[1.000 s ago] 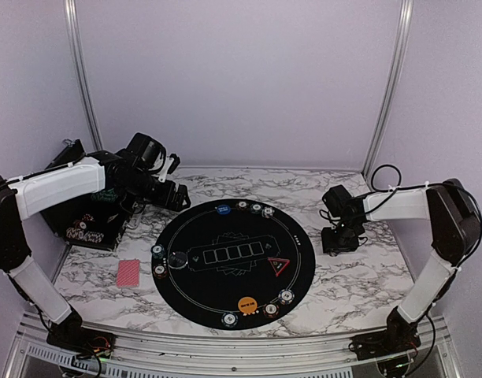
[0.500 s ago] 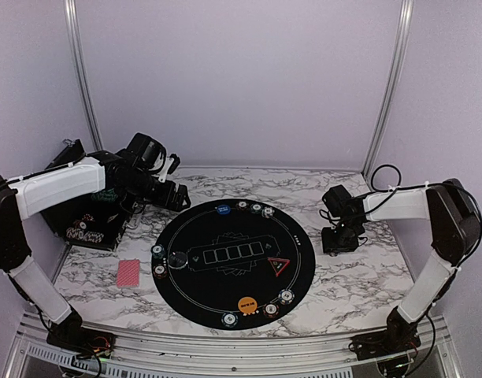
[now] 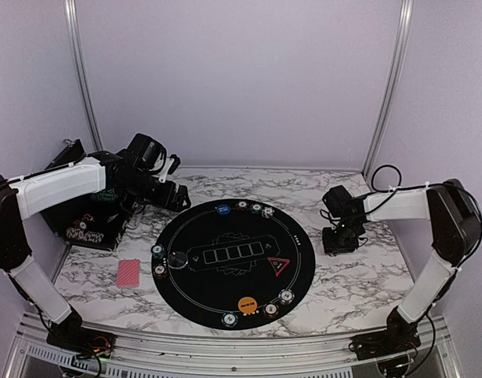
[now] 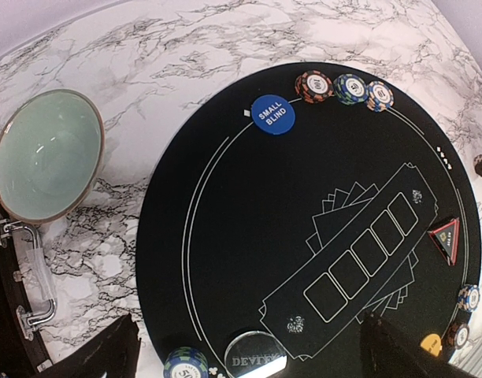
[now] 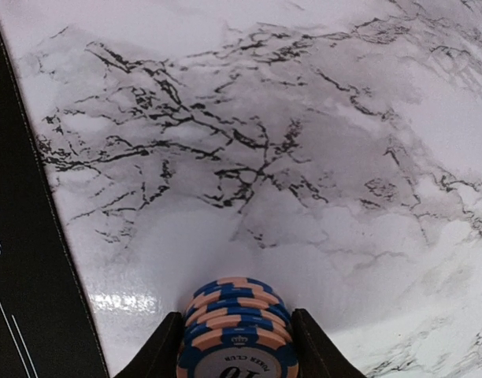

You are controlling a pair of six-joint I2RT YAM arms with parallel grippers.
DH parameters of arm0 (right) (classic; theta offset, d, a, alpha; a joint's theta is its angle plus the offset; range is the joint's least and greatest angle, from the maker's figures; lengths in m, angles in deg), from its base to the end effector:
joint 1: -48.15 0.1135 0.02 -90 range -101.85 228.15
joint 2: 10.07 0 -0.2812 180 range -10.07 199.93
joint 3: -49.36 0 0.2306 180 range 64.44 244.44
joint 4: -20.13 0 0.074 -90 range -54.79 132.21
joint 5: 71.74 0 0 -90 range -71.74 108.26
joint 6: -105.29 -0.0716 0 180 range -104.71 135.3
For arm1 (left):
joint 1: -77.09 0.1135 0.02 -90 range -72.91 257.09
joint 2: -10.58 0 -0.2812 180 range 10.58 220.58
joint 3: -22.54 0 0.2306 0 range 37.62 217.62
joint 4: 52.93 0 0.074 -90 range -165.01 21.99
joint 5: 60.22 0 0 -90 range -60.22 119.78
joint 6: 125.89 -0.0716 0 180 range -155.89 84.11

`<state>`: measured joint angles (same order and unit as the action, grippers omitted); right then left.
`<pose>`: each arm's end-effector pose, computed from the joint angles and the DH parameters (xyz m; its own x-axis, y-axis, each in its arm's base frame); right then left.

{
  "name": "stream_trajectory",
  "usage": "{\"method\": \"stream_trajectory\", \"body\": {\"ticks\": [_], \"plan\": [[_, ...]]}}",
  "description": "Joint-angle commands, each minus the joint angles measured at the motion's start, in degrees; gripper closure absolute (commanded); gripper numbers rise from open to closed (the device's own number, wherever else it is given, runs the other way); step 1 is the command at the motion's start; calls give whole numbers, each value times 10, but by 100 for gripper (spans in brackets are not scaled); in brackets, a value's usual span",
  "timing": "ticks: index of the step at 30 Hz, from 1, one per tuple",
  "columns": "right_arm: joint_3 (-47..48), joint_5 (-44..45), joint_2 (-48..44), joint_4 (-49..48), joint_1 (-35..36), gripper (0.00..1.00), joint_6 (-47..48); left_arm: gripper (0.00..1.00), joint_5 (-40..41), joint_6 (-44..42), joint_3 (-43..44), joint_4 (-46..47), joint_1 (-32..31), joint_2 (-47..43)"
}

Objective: Distribute texas hold em gaming equipment
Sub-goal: Pick up the pile of poker chips from the center of the board.

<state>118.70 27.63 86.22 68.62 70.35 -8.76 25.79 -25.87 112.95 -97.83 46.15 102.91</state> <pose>0.2754 0.0998 0.1485 -0.9548 0.0446 -0.2938 0.0594 0.9974 -0.0414 0.3074 -0.1901 0.2807 -0.7123 0.2246 -0.6650 0.4365 0.8837 -0.1690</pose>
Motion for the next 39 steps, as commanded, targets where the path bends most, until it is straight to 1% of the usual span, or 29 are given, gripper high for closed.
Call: {"method": "stream_trajectory", "body": {"ticks": [1,11,17,27,33,39], "plan": [[-11,-1,-8,24,-7,59,-5,1,1,-2,-4,2,4,7],[11,3,-7,38,-7,72,3,1,3,-3,-4,3,3,7],[34,7,-11,53,-7,75,11,1,3,-2,-4,2,4,7],[74,12,-14,83,11,76,14,1,4,-2,-4,3,3,6],[123,27,-3,113,47,76,10,1,3,-2,-4,3,3,6],[187,31,26,139,94,76,6,1,6,-2,-4,3,3,3]]}}
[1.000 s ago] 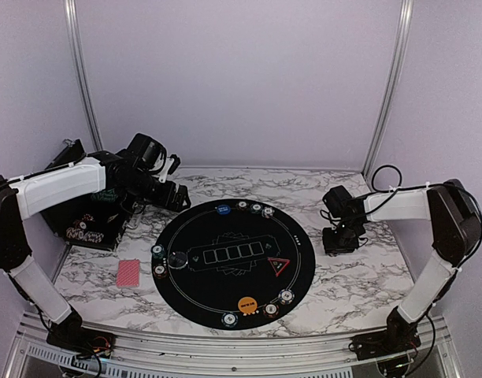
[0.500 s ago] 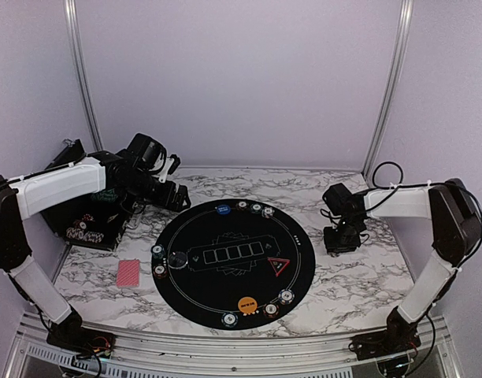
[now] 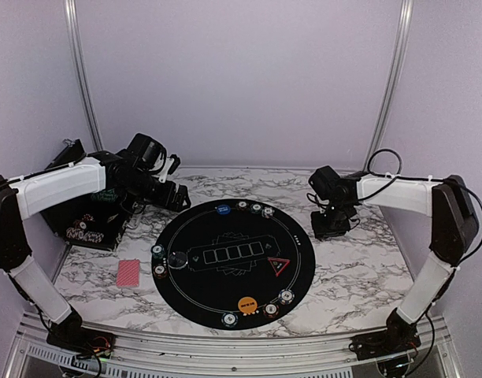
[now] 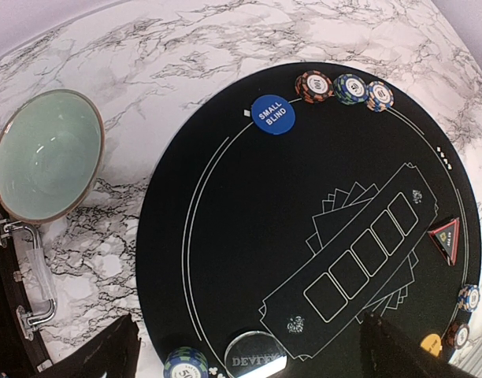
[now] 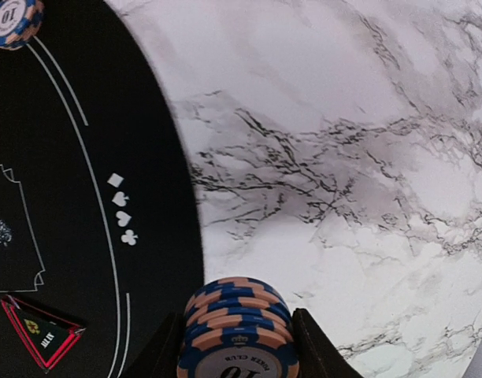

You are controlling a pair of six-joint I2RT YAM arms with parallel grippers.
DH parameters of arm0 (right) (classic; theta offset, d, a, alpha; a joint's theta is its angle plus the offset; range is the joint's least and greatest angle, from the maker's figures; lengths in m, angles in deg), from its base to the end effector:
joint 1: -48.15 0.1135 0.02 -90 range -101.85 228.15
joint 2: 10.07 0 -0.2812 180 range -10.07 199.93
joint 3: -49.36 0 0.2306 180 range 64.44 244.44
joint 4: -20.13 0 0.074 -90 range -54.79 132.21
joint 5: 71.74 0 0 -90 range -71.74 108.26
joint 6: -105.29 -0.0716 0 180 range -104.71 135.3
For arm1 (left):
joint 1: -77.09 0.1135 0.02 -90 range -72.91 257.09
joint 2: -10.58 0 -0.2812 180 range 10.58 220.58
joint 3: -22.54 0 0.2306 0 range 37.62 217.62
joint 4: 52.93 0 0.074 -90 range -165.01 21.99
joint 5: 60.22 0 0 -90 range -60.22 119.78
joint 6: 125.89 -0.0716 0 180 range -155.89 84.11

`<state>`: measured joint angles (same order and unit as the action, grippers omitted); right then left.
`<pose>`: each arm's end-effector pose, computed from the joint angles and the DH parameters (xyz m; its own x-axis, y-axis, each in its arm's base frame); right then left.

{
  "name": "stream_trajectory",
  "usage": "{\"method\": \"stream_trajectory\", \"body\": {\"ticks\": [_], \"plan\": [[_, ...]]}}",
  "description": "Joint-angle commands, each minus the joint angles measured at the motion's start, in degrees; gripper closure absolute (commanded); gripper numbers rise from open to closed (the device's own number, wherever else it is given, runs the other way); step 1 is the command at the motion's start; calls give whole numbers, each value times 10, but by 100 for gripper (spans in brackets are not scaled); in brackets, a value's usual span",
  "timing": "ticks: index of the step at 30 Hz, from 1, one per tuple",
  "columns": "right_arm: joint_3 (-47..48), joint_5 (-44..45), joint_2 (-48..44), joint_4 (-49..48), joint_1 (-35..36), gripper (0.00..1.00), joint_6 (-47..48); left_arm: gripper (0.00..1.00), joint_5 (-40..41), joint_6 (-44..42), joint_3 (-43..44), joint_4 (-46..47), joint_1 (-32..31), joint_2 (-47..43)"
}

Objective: Distribute texas hold em gaming equipment
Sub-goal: Pick up the pile of poker chips from the center of the board, then place the poker chips pile on the poker table mat.

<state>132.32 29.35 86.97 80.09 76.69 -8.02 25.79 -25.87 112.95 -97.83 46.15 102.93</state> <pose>0.2858 0.1397 0.1978 -0.9428 -0.0707 -0.3257 -0.0537 0.9967 -0.0610 0.3075 -0.1901 0.2806 -0.7125 0.2247 -0.6648 0.4364 0.8837 -0.1690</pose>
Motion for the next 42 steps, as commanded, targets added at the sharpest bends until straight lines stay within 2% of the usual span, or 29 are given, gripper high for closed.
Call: {"method": "stream_trajectory", "body": {"ticks": [1,18,25,34,37,42], "plan": [[62,15,26,29,39,76,-3,1,8,-2,-4,3,4,2],[317,13,223,88,232,76,-13,1,55,9,1,-10,7,5],[395,-5,295,98,282,75,-12,1,53,12,3,-13,11,6],[435,-20,346,101,313,74,-10,1,49,11,3,-13,12,6],[432,-22,349,100,313,69,-11,1,47,11,3,-13,12,6],[430,-23,348,100,313,53,-10,1,43,11,3,-13,12,8]]}}
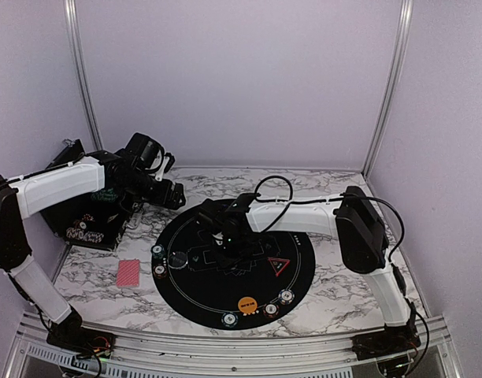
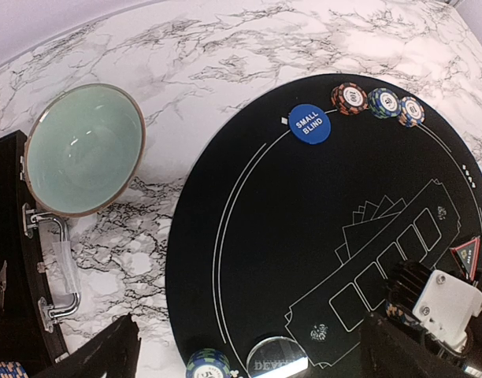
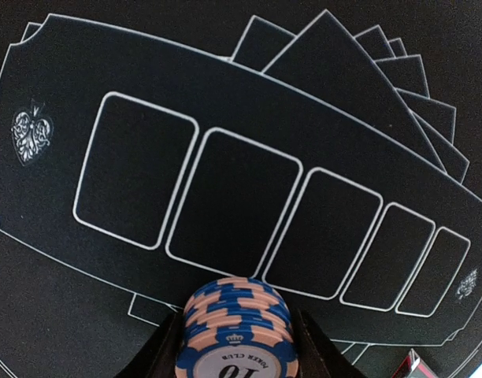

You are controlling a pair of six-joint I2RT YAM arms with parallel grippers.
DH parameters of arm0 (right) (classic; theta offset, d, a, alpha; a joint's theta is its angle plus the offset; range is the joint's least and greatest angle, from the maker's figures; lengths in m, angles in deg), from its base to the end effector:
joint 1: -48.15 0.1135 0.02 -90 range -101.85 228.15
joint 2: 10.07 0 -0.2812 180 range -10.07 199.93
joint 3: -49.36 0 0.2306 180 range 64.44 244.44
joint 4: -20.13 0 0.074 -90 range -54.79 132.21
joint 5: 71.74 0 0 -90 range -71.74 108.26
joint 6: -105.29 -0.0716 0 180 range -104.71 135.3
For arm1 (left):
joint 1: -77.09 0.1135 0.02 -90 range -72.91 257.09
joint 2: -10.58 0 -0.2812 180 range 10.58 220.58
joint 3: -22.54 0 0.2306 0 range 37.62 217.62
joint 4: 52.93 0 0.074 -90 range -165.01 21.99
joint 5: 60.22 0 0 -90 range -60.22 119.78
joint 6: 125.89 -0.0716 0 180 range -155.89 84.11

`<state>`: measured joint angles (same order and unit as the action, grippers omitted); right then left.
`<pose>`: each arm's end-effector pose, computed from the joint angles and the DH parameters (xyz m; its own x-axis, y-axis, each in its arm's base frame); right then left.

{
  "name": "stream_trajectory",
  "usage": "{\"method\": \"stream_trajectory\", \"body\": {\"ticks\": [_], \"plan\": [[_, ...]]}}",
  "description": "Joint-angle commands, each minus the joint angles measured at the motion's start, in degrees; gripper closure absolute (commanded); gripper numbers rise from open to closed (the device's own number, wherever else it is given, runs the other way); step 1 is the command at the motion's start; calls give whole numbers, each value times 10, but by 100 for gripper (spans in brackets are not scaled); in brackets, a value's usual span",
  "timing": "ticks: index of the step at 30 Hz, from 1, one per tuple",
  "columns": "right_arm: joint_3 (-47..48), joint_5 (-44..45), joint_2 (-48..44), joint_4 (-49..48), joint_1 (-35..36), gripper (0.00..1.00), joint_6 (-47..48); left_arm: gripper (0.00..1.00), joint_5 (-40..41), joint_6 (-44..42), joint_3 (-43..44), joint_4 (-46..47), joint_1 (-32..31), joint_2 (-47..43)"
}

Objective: Distribute texas hold em gaming equipment
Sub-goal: Place the poker chips pile on the poker table mat.

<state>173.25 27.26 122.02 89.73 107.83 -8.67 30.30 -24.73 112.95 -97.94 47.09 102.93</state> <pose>0.2456 0.3977 0.1478 -0.7904 -0.5569 -0.2552 -0.5635 0.8244 -0.0539 0.3133 -0.1801 0.2803 -0.7166 0.1903 -0.6710 0.3628 0.9234 -0.1256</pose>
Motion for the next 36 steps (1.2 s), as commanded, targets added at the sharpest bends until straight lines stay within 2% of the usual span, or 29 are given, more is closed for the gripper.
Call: {"method": "stream_trajectory", "body": {"ticks": [1,7,14,19,25,31,36], "plan": [[19,-3,-4,3,2,50,-4,1,-2,0,3,-12,3,7],[14,-7,-24,-13,2,34,2,1,-22,1,4,-11,2,10],[-14,-8,-95,-76,0,28,17,1,-35,-4,20,-24,-13,10],[-105,1,-196,-152,-16,26,27,1,-37,2,21,-40,-30,9],[-252,28,-338,-263,-76,26,31,1,-13,13,24,-63,-91,27],[-374,73,-477,-383,-135,23,42,1,-9,29,53,-86,-157,83],[-437,133,-551,-443,-153,22,65,1,-9,36,90,-101,-192,136]]}}
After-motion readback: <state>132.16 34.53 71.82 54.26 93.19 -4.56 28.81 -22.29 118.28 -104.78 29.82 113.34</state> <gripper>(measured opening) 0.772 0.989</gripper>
